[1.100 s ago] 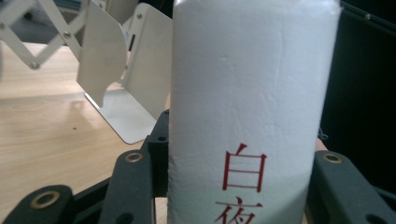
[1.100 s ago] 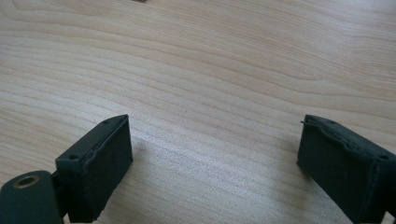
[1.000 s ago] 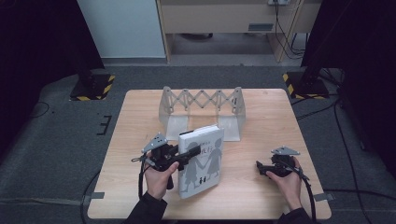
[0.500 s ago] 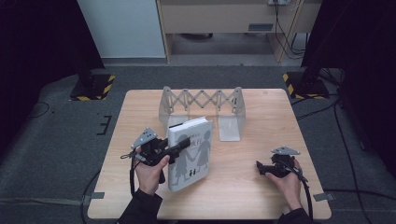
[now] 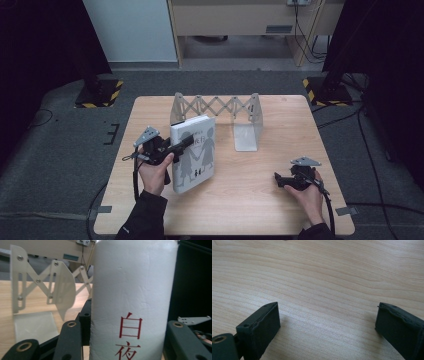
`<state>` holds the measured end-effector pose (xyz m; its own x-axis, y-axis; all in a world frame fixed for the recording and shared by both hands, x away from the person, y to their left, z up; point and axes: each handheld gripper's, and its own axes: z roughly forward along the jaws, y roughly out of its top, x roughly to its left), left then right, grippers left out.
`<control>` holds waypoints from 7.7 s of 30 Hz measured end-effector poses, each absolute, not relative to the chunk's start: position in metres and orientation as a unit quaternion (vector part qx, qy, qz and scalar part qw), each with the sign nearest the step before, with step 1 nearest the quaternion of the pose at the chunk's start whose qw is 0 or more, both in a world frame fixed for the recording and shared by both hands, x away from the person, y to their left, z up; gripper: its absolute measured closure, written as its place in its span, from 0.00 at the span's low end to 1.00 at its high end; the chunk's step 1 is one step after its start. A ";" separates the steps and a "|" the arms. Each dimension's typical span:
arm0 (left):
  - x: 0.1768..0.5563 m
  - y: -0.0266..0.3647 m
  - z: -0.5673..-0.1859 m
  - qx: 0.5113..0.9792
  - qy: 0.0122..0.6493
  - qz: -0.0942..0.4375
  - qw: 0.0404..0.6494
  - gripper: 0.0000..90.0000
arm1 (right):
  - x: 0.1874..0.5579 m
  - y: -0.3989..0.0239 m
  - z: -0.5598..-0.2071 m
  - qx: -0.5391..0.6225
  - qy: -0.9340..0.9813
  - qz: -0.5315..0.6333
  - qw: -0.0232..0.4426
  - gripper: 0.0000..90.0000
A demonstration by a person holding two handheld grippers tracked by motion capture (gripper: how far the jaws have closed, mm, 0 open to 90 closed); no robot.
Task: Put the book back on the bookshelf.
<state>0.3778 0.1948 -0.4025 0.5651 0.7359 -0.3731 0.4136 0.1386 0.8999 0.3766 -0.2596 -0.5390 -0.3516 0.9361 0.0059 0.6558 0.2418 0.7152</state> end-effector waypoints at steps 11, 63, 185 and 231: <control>0.398 0.205 -0.396 0.631 0.466 0.159 0.600 0.57 | 0.377 -0.260 -0.539 0.526 0.757 0.321 0.219 0.07; 0.459 0.206 -0.412 0.592 0.514 0.240 0.571 0.57 | 0.377 -0.260 -0.539 0.525 0.758 0.320 0.218 0.06; 0.445 0.187 -0.432 0.635 0.452 0.307 0.546 0.57 | 0.378 -0.258 -0.539 0.527 0.757 0.319 0.218 0.06; 0.426 0.188 -0.457 0.632 0.457 0.346 0.522 0.56 | 0.379 -0.257 -0.539 0.526 0.757 0.319 0.218 0.05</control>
